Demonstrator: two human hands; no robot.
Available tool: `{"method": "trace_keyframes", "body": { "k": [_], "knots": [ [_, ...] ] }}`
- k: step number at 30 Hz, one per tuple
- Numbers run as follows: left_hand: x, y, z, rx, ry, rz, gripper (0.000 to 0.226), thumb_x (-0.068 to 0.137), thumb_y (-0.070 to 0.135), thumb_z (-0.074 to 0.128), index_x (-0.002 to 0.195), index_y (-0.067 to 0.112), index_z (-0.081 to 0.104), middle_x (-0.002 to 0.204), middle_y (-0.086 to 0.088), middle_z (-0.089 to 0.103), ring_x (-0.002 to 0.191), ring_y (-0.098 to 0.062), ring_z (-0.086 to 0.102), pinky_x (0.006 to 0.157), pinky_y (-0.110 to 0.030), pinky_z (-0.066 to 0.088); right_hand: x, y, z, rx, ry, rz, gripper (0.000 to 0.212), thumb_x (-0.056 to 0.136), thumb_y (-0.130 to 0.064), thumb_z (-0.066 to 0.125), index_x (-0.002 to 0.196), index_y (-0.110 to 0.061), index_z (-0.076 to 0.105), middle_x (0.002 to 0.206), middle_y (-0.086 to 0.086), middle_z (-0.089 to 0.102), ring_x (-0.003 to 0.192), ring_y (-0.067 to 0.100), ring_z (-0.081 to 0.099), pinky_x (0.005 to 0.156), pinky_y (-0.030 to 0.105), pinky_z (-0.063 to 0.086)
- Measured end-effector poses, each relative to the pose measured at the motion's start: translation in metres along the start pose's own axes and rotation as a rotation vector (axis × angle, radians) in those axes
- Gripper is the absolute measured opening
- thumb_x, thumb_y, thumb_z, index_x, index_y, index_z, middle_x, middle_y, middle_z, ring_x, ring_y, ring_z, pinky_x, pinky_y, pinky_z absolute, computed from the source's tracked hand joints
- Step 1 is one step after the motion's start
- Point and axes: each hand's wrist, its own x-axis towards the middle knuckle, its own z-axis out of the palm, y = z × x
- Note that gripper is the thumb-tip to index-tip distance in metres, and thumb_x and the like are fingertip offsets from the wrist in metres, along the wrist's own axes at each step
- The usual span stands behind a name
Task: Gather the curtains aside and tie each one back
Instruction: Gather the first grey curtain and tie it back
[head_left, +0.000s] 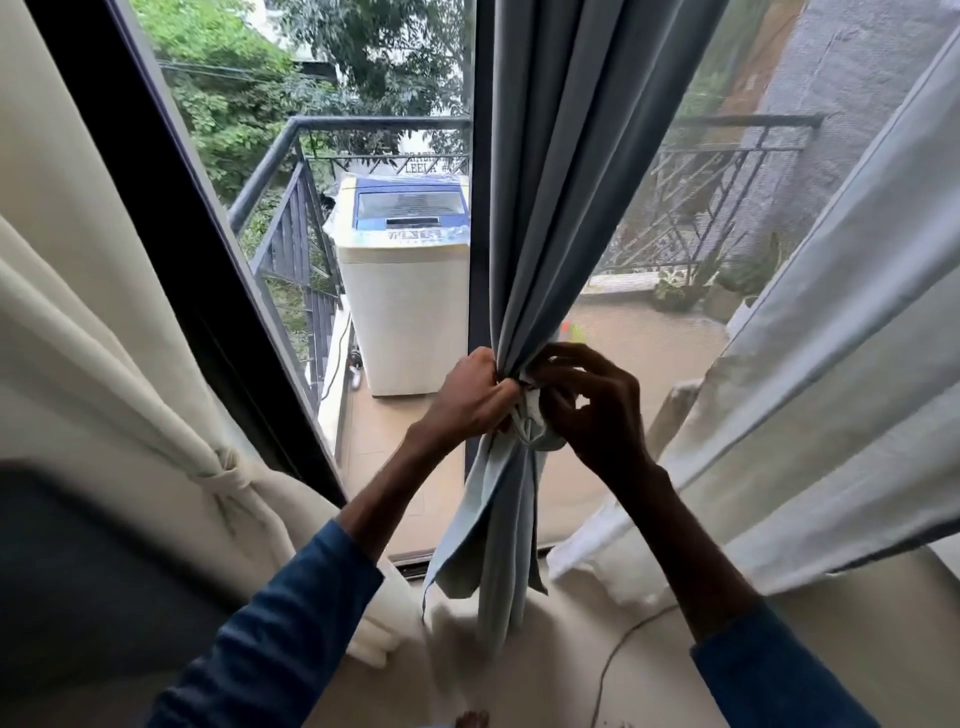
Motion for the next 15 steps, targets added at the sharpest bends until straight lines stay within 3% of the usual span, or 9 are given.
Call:
{"method": "trace_keyframes", "body": {
  "k": [3, 7, 9, 11, 13, 15],
  "knots": [
    [-0.001, 0.004, -0.008, -0.09, -0.076, 0.024, 0.043, 0.077, 0.03, 0.049, 0.076, -0.013, 0.057, 0.068, -0.032, 0.061, 0.059, -0.044, 0.061, 0.053, -0.051, 0.053, -0.006, 0.001, 0.004, -0.124, -0.003, -0.037, 0.037, 0.076, 0.01, 0.074, 0.101, -0.016, 0.081, 0.121, 0.001, 0.072, 0.106, 0.019, 0.07, 0.08, 0.031, 0.058],
    [0.0, 0.0, -0.014, -0.076, -0.14, 0.045, 0.043, 0.081, 0.025, 0.052, 0.08, -0.017, 0.057, 0.069, -0.035, 0.06, 0.058, -0.046, 0.06, 0.05, -0.053, 0.052, -0.002, -0.008, 0.004, -0.301, -0.071, -0.043, 0.026, 0.078, 0.003, 0.073, 0.093, -0.018, 0.079, 0.116, -0.003, 0.073, 0.105, 0.025, 0.065, 0.065, 0.035, 0.057],
    [0.0, -0.001, -0.015, -0.049, -0.142, 0.064, 0.041, 0.078, 0.023, 0.05, 0.077, -0.018, 0.056, 0.069, -0.036, 0.058, 0.053, -0.043, 0.054, 0.05, -0.055, 0.05, 0.003, -0.018, 0.001, -0.377, -0.154, -0.031, 0.021, 0.081, -0.01, 0.063, 0.092, -0.02, 0.078, 0.113, -0.007, 0.073, 0.098, 0.026, 0.061, 0.058, 0.036, 0.055],
    [-0.001, 0.0, -0.017, -0.036, -0.13, 0.071, 0.041, 0.074, 0.023, 0.048, 0.074, -0.017, 0.056, 0.068, -0.036, 0.056, 0.051, -0.033, 0.045, 0.05, -0.054, 0.049, 0.01, -0.029, -0.003, -0.422, -0.268, 0.012, 0.031, 0.08, -0.027, 0.048, 0.092, -0.026, 0.077, 0.106, -0.01, 0.073, 0.09, 0.025, 0.059, 0.056, 0.033, 0.05],
    [-0.002, 0.002, -0.017, -0.008, -0.103, 0.066, 0.04, 0.072, 0.024, 0.048, 0.073, -0.016, 0.054, 0.069, -0.036, 0.055, 0.056, -0.025, 0.044, 0.053, -0.055, 0.048, 0.016, -0.035, -0.006, -0.452, -0.352, 0.079, 0.036, 0.075, -0.035, 0.044, 0.092, -0.028, 0.076, 0.092, -0.001, 0.074, 0.083, 0.032, 0.063, 0.057, 0.031, 0.039],
    [-0.003, 0.005, -0.013, 0.044, -0.071, 0.069, 0.04, 0.069, 0.024, 0.047, 0.074, -0.015, 0.05, 0.072, -0.034, 0.055, 0.059, -0.033, 0.047, 0.058, -0.054, 0.047, 0.021, -0.033, -0.009, -0.534, -0.453, 0.122, 0.042, 0.075, -0.04, 0.042, 0.098, -0.021, 0.071, 0.09, 0.012, 0.071, 0.082, 0.042, 0.064, 0.06, 0.033, 0.033]
  ]
}}
